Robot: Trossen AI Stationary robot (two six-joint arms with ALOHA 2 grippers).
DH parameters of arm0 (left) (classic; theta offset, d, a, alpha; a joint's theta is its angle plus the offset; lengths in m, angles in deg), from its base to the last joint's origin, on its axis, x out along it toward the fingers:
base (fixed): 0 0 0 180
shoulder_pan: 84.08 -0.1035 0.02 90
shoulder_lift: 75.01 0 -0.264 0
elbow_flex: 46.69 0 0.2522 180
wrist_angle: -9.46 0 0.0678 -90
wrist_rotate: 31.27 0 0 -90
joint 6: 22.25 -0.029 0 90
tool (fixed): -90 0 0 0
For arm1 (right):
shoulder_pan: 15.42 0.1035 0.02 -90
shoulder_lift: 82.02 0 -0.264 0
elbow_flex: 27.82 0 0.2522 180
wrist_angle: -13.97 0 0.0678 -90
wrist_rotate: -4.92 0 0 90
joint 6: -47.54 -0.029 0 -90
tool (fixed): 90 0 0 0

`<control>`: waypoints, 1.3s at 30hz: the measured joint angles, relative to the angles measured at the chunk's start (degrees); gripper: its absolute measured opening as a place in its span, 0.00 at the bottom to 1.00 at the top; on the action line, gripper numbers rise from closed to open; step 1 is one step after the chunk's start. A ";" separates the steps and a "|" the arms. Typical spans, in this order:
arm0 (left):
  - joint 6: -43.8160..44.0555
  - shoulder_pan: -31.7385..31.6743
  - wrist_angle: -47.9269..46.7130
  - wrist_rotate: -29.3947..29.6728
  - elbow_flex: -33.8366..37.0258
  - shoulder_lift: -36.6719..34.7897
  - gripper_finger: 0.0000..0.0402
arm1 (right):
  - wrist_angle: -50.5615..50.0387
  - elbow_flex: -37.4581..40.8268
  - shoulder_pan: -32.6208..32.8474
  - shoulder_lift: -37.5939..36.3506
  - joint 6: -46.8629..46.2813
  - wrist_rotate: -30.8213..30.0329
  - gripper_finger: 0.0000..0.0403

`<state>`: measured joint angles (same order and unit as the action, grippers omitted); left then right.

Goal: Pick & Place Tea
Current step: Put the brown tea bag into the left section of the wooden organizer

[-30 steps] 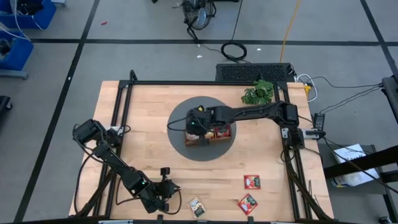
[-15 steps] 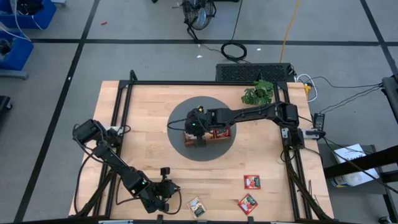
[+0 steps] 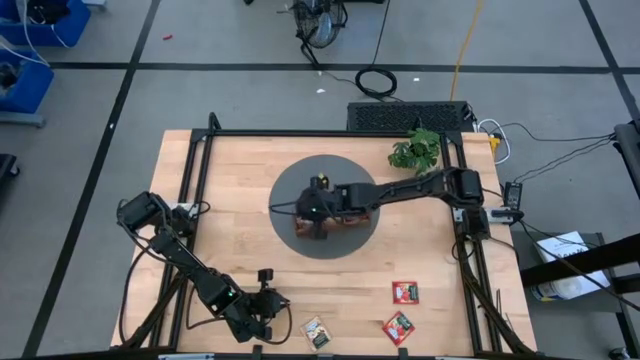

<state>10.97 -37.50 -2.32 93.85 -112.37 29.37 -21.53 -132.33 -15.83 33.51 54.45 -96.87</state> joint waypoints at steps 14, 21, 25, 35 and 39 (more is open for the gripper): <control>-1.78 -0.27 2.37 0.00 0.00 -0.02 0.09 | 35.77 29.94 0.35 -15.34 -0.12 2.83 0.00; -3.30 -2.26 4.24 0.02 0.00 -0.09 0.09 | 38.55 32.49 -0.44 -16.83 -0.13 8.47 0.00; -3.11 -3.05 4.17 -0.15 0.00 -0.09 0.09 | 41.90 32.31 -0.37 -16.22 0.03 9.11 0.00; -3.33 -1.83 4.15 -1.55 0.00 -0.09 0.09 | 43.38 32.31 -0.52 -14.44 -0.22 9.12 0.00; -3.33 -1.81 4.21 -1.56 0.00 -0.09 0.09 | 45.08 32.31 -0.85 -11.21 -0.41 9.11 0.00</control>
<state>7.64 -39.31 1.89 92.28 -112.37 29.28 23.55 -100.02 -16.68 22.30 54.05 -87.76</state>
